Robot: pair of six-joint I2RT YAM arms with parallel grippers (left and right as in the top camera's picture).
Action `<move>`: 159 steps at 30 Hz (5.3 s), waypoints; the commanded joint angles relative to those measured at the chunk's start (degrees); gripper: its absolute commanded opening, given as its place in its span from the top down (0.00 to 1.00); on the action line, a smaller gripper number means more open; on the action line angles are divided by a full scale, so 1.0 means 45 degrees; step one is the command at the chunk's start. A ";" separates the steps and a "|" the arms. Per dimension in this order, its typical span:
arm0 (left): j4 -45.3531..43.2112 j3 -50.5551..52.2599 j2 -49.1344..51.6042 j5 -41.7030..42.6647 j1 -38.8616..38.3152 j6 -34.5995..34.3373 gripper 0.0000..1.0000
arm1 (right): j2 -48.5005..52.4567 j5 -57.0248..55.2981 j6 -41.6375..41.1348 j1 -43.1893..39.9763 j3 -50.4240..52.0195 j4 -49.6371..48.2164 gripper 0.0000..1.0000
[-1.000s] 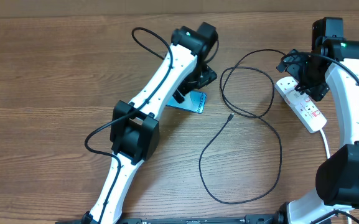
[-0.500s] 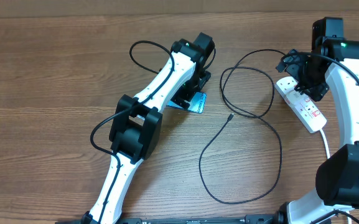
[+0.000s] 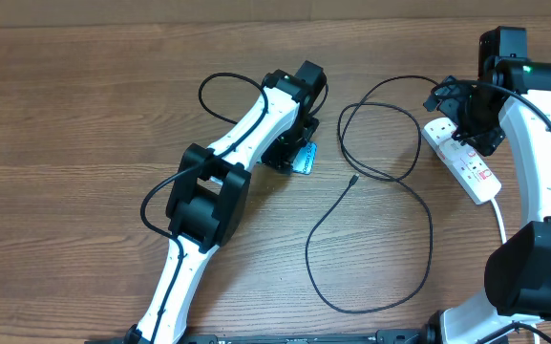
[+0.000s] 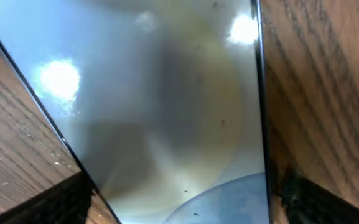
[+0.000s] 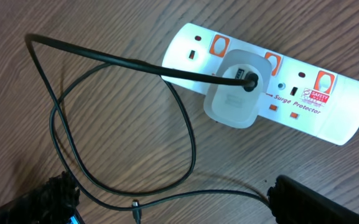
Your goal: Plug charger to phone and switch on socket
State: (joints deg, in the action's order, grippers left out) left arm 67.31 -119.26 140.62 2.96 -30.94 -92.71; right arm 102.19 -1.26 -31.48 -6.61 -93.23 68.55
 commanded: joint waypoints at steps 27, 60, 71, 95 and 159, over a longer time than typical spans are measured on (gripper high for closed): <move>0.0029 0.0500 0.0350 -0.0413 0.2977 1.4790 0.33 | -0.0049 0.0083 -0.0034 0.0024 -0.0296 0.0219 0.00; -0.0165 0.0423 0.0335 0.0272 0.2662 1.6874 0.00 | -0.0049 0.0384 -0.0034 0.0024 -0.0296 0.0282 0.00; -0.0121 0.0423 0.0350 -0.0665 0.2225 1.6830 0.00 | -0.0049 0.3211 -0.0029 0.0024 -0.0296 0.0612 0.00; -0.0019 0.0568 0.0350 -0.1515 0.2225 1.6228 0.23 | -0.0049 0.3206 -0.0029 0.0024 -0.0287 0.1054 0.00; 0.3415 -0.3735 0.0267 1.9467 0.4566 1.5620 0.30 | -0.0049 0.3886 -0.0024 0.0039 -0.0287 0.1977 0.00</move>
State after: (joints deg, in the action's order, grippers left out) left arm 82.74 -134.32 141.69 81.47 -10.72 -20.88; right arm 102.19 14.94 -31.51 -6.61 -93.23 76.84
